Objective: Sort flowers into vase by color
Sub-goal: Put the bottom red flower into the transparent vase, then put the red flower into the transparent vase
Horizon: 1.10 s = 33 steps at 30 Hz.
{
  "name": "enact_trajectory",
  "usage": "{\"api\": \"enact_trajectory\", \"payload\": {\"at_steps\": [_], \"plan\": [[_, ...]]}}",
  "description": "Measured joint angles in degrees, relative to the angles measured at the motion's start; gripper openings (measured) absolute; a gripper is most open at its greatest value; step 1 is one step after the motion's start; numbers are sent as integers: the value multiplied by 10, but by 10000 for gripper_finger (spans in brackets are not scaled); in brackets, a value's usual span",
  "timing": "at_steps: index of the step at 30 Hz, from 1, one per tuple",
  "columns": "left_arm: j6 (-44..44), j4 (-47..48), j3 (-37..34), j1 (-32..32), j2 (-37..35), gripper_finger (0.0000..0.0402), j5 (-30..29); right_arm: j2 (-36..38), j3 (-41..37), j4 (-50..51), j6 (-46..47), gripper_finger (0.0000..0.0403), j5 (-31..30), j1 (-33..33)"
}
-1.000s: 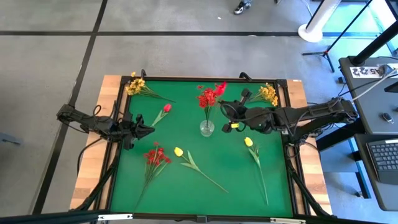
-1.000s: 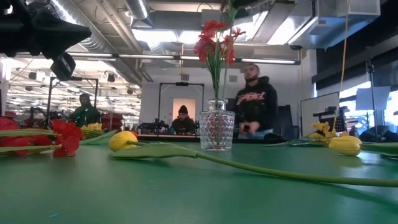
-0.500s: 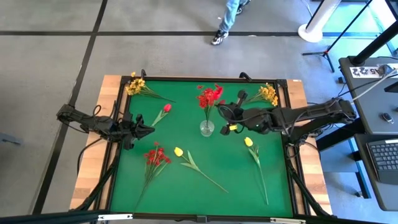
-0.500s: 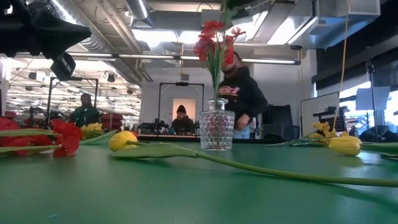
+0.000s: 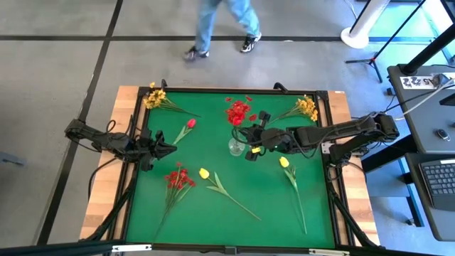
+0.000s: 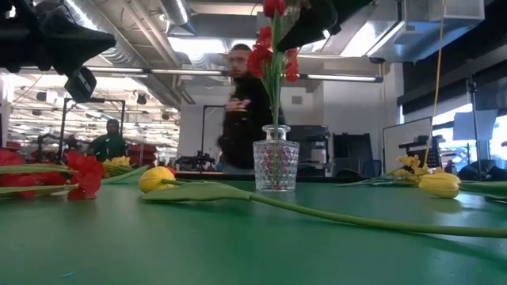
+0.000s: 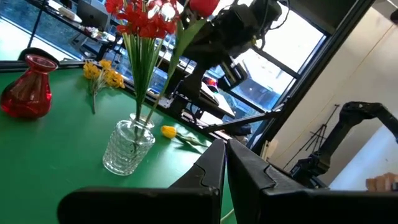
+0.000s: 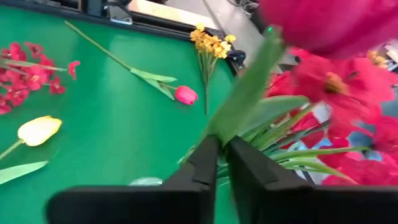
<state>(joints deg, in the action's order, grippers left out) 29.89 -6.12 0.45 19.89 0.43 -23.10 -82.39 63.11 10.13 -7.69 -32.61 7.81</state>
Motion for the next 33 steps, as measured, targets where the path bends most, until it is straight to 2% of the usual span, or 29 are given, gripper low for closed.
{"api": "enact_trajectory", "payload": {"at_steps": [3, 7, 12, 17, 22, 28, 30, 33], "plan": [[0, 6, 3, 0, 0, 14, -15, 5, 0, 3, 10, 83, 6, 1], [17, 68, 26, 0, 0, 22, -21, 12, 0, 12, 32, 162, 27, 1], [35, 128, 60, 0, 0, 53, -30, 22, 0, 37, 60, 252, 73, 1], [45, 201, 106, 0, 20, 86, -55, 34, 0, 58, 79, 314, 98, 1], [66, 274, 171, 0, 90, 114, -80, 49, 11, 102, 95, 343, 103, 1], [113, 393, 266, -30, 242, 135, -93, 73, 18, 117, 104, 347, 113, 1], [146, 457, 298, -45, 299, 141, -73, 85, 18, 124, 105, 347, 113, 1], [197, 544, 332, -63, 379, 150, -9, 100, 18, 142, 109, 347, 113, 1]]}}
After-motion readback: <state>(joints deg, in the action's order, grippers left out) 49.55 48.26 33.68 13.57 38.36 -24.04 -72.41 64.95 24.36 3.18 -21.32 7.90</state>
